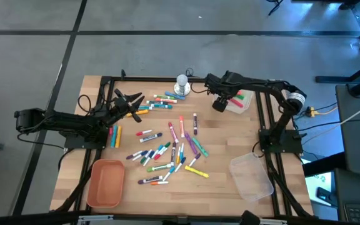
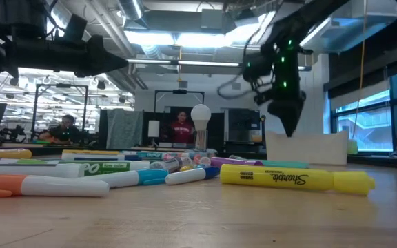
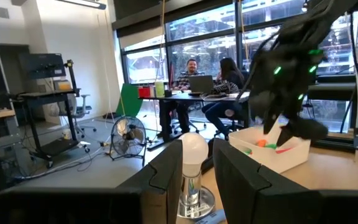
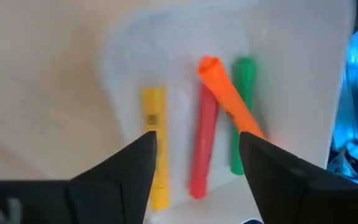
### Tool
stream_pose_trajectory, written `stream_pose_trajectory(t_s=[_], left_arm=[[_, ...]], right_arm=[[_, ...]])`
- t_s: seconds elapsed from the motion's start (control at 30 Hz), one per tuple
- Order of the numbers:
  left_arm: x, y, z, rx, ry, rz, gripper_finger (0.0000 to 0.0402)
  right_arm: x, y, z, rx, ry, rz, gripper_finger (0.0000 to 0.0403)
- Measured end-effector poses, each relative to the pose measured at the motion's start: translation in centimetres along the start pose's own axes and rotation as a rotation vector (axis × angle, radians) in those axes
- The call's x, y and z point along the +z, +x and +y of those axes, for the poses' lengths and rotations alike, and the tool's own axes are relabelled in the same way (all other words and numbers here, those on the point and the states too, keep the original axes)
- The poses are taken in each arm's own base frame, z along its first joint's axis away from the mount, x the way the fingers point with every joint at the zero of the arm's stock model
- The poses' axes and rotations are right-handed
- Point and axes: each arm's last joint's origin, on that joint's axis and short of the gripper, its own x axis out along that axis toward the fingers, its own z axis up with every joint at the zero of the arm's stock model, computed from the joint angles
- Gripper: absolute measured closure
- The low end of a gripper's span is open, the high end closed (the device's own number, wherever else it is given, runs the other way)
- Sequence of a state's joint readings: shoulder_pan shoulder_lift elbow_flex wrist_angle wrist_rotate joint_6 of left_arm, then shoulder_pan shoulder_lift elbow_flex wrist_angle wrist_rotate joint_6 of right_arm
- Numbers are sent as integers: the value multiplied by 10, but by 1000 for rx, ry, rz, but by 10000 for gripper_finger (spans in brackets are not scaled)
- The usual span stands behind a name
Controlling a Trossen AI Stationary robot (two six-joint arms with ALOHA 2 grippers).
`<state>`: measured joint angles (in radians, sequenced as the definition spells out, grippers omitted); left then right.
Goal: Pick & Place Markers
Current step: Put the large blue highlighter pen into the white bin
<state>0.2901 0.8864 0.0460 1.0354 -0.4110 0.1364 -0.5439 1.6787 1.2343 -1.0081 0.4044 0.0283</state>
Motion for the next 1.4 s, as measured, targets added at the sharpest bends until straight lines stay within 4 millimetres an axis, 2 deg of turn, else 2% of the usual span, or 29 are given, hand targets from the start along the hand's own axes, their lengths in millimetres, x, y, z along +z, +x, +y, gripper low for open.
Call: stream_pose_trajectory(t_s=[0.13,0.23,0.33,0.47,0.73,0.93,1.4], left_arm=[[-2,0,0,-2,7,18,316],[-4,0,0,-5,4,36,316],[-5,0,-1,-6,-11,49,316],[-5,0,-1,-18,-23,48,315],[-4,0,-1,-25,-20,39,315],[-4,0,-2,-41,-22,33,315],[-4,0,-2,-43,-22,33,315]], right_arm=[[-9,-33,16,100,132,-96,188],[-16,-44,44,248,234,-134,193],[-23,-41,80,365,278,-163,194],[-34,-37,124,477,216,-216,194],[-44,-36,180,519,132,-248,194],[-50,-28,198,511,108,-216,194],[-56,-37,213,597,154,-227,194]])
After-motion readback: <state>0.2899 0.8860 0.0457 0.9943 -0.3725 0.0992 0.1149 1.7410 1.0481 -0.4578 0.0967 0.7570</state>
